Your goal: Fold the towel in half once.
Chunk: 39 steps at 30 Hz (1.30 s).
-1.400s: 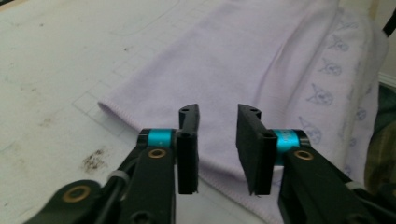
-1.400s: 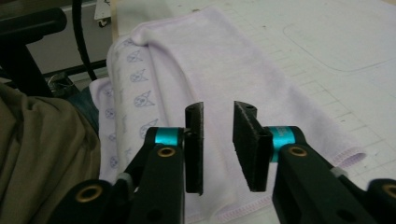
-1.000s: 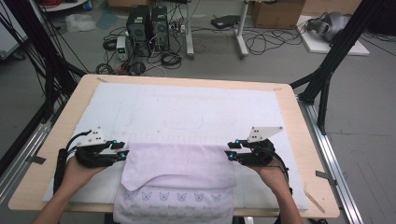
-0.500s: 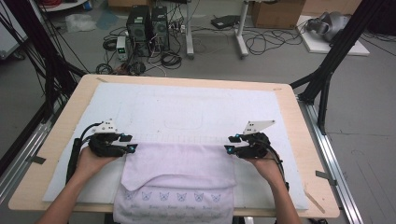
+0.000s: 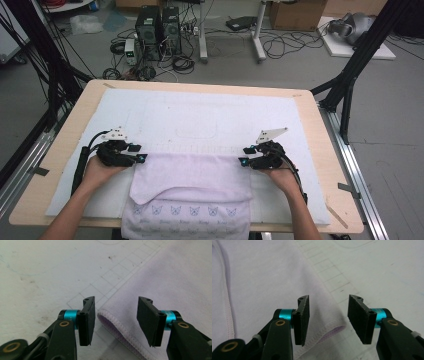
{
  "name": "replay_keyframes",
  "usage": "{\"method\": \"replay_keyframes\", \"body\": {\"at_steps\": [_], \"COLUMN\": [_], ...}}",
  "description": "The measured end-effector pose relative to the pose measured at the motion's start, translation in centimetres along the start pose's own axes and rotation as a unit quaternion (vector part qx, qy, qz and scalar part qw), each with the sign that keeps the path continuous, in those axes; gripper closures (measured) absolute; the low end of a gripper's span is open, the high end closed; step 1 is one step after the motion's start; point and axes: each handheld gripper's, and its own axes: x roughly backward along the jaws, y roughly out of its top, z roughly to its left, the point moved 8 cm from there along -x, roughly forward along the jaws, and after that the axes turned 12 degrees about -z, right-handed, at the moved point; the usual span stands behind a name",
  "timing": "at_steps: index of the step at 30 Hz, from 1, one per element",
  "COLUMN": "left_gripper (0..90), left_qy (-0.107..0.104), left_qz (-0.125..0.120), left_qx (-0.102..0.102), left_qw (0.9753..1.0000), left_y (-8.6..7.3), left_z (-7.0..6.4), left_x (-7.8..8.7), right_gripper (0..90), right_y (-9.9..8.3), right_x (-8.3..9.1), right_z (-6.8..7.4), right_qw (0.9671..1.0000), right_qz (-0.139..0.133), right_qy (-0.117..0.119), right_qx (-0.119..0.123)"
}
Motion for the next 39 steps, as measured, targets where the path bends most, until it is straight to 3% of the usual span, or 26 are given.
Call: {"method": "replay_keyframes", "body": {"at_steps": [3,5,7,10,13,16,21,24,26,29,32,33,35,37,39], "left_gripper": [50.5,57.9,70.1,79.8,84.6,85.4,85.5,85.5,85.5,85.6,85.1,83.3,66.8,62.9,61.7], "left_qy": [0.0,0.008,-0.002,0.0,0.011,0.027,0.059,0.077,0.087,0.104,0.117,0.123,0.144,0.141,0.134], "left_qz": [0.014,0.016,0.017,0.015,0.012,0.002,-0.018,-0.03,-0.03,-0.045,-0.058,-0.054,-0.036,-0.034,-0.037], "left_qx": [-0.003,-0.011,-0.016,-0.027,-0.033,-0.026,-0.015,-0.027,-0.043,-0.05,-0.052,-0.049,-0.039,-0.027,-0.015], "left_qw": [0.9999,0.9998,0.9997,0.9995,0.9993,0.9993,0.998,0.9962,0.9948,0.9923,0.9901,0.9897,0.9882,0.9891,0.9902], "left_y": [-0.4,-0.4,-0.3,-0.1,0.4,1.4,5.3,8.8,11.1,14.4,16.5,16.5,15.6,14.3,12.9], "left_z": [0.0,0.0,-0.2,-0.5,-0.1,0.6,3.1,4.2,4.7,5.6,6.6,6.9,7.7,8.1,8.3], "left_x": [-0.2,-0.2,-0.2,-0.2,-0.3,-0.4,-0.5,-0.4,-0.5,-0.4,-0.5,-0.8,-1.3,-1.3,-1.0], "right_gripper": [51.7,54.2,64.4,79.8,83.4,84.3,84.9,86.2,86.3,86.3,86.1,85.1,74.7,68.6,66.5], "right_y": [-0.6,-1.0,-1.1,-1.0,-0.7,0.6,4.4,7.1,8.8,11.9,14.0,14.3,14.3,13.3,12.1], "right_x": [-0.5,-0.9,-1.0,-1.2,-1.2,-0.9,-0.1,0.7,1.3,2.4,2.9,2.8,2.3,1.6,1.3], "right_z": [0.2,0.1,0.3,0.9,0.7,0.0,-2.4,-4.3,-5.3,-7.0,-8.2,-8.5,-8.9,-9.2,-9.2], "right_qw": [0.9998,0.9997,0.9998,0.9992,0.999,0.9996,0.9991,0.9974,0.9967,0.9947,0.9934,0.993,0.9927,0.9942,0.9944], "right_qz": [0.018,0.021,0.016,0.022,0.027,0.016,0.0,-0.009,-0.018,-0.024,-0.028,-0.032,-0.036,-0.033,-0.026], "right_qy": [0.007,0.009,0.013,0.033,0.033,0.017,-0.027,-0.057,-0.067,-0.088,-0.101,-0.102,-0.105,-0.099,-0.1], "right_qx": [-0.004,-0.008,-0.009,0.005,0.012,0.015,0.033,0.042,0.041,0.047,0.048,0.051,0.048,0.025,0.022]}}
